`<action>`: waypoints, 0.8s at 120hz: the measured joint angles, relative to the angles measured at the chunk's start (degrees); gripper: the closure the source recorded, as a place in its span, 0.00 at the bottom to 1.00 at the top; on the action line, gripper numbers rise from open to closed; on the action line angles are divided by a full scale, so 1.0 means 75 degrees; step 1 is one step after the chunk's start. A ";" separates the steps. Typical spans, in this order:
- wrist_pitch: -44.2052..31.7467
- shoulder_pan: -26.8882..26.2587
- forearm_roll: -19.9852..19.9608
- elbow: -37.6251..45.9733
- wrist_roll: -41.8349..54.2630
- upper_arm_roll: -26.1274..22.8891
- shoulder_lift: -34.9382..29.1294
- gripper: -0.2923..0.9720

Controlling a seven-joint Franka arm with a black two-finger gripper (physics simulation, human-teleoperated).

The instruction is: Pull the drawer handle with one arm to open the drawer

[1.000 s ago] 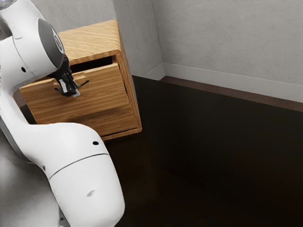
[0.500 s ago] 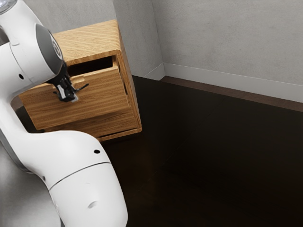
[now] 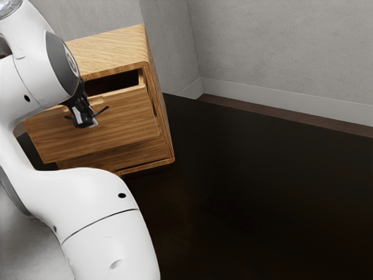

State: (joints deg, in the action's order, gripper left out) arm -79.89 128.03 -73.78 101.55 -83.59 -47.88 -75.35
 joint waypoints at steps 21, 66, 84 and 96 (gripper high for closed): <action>-0.0004 -0.0115 0.0014 0.0025 -0.0005 0.0050 -0.0037 0.71; -0.0172 -0.0582 0.0078 0.0463 -0.0014 0.0133 -0.0154 0.71; -0.0213 -0.0708 0.0153 0.0593 -0.0015 0.0221 -0.0172 0.71; -0.0228 -0.0795 0.0179 0.0725 -0.0014 0.0253 -0.0193 0.72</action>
State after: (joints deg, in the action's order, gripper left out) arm -81.60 122.07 -72.44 106.99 -83.70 -45.98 -76.80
